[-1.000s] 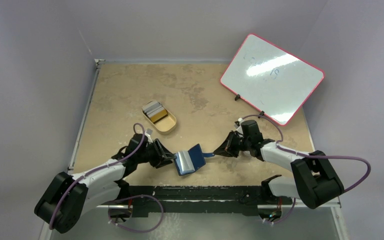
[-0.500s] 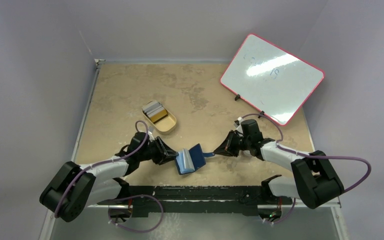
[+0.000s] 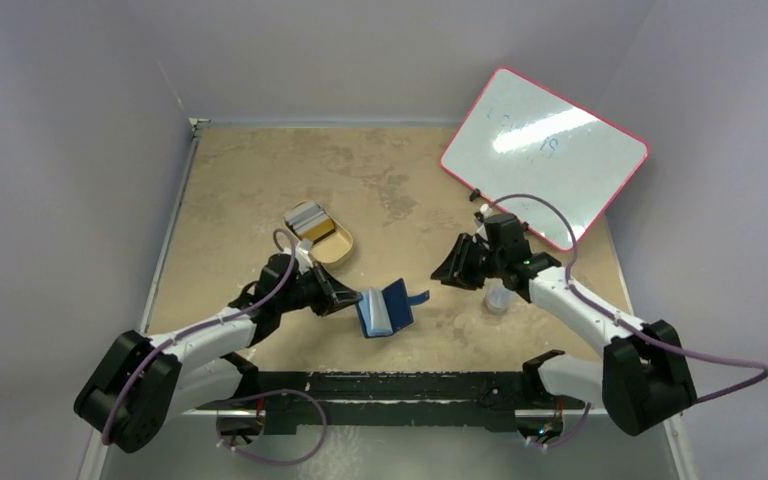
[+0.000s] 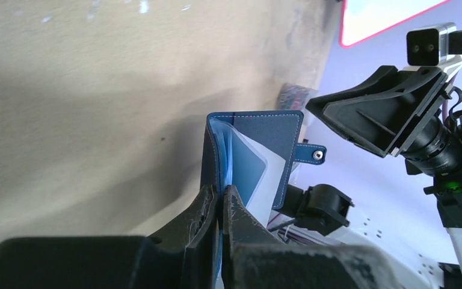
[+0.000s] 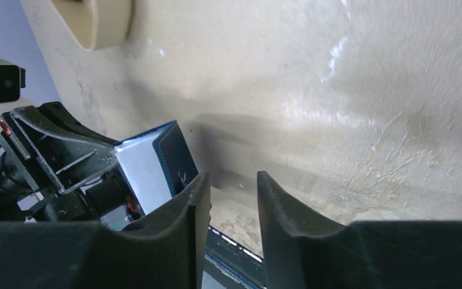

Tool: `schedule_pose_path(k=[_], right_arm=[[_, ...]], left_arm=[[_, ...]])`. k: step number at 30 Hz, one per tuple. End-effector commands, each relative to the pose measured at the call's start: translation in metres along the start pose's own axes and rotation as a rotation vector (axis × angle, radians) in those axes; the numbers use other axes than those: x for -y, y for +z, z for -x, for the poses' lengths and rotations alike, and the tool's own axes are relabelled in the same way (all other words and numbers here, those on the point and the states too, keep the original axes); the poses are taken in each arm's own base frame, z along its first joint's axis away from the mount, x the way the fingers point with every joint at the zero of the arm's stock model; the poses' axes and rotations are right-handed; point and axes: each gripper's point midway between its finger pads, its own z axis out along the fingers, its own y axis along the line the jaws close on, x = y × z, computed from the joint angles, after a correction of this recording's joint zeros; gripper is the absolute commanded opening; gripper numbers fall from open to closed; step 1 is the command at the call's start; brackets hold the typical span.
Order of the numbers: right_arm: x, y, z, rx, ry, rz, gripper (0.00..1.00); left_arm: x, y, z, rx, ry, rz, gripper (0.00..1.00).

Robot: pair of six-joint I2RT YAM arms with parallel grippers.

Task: Put the credit cards into the card holder
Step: Open the card holder at the center of the board.

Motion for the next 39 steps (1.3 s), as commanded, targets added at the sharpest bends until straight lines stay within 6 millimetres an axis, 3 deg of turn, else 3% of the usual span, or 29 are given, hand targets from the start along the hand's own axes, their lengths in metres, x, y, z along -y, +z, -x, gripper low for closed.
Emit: schedule_pose_path(k=[1, 11, 16, 22, 25, 28, 33, 39], right_arm=[[-0.017, -0.029, 0.026, 0.104, -0.077, -0.034, 0.41], [-0.070, -0.050, 0.019, 0.125, -0.115, 0.064, 0.66], [-0.107, -0.047, 0.000, 0.098, -0.162, 0.122, 0.66], [-0.154, -0.026, -0.037, 0.029, -0.220, 0.243, 0.60], [-0.169, -0.012, -0.055, -0.015, -0.249, 0.270, 0.54], [-0.171, 0.006, -0.069, -0.053, -0.264, 0.261, 0.52], [-0.157, 0.031, -0.078, -0.088, -0.274, 0.201, 0.54], [-0.127, 0.051, -0.078, -0.087, -0.317, 0.083, 0.54]], left_arm=[[0.048, -0.008, 0.008, 0.010, 0.059, -0.108, 0.00], [0.036, -0.006, 0.007, -0.008, 0.083, -0.019, 0.00], [0.032, -0.006, 0.009, -0.004, 0.085, 0.022, 0.00], [0.020, -0.005, 0.010, -0.009, 0.076, 0.101, 0.00], [0.020, -0.005, 0.010, -0.012, 0.078, 0.100, 0.00], [0.022, -0.005, 0.010, -0.011, 0.080, 0.084, 0.00], [0.028, -0.004, 0.009, -0.017, 0.088, 0.050, 0.00], [0.019, -0.004, 0.007, -0.023, 0.097, 0.074, 0.00]])
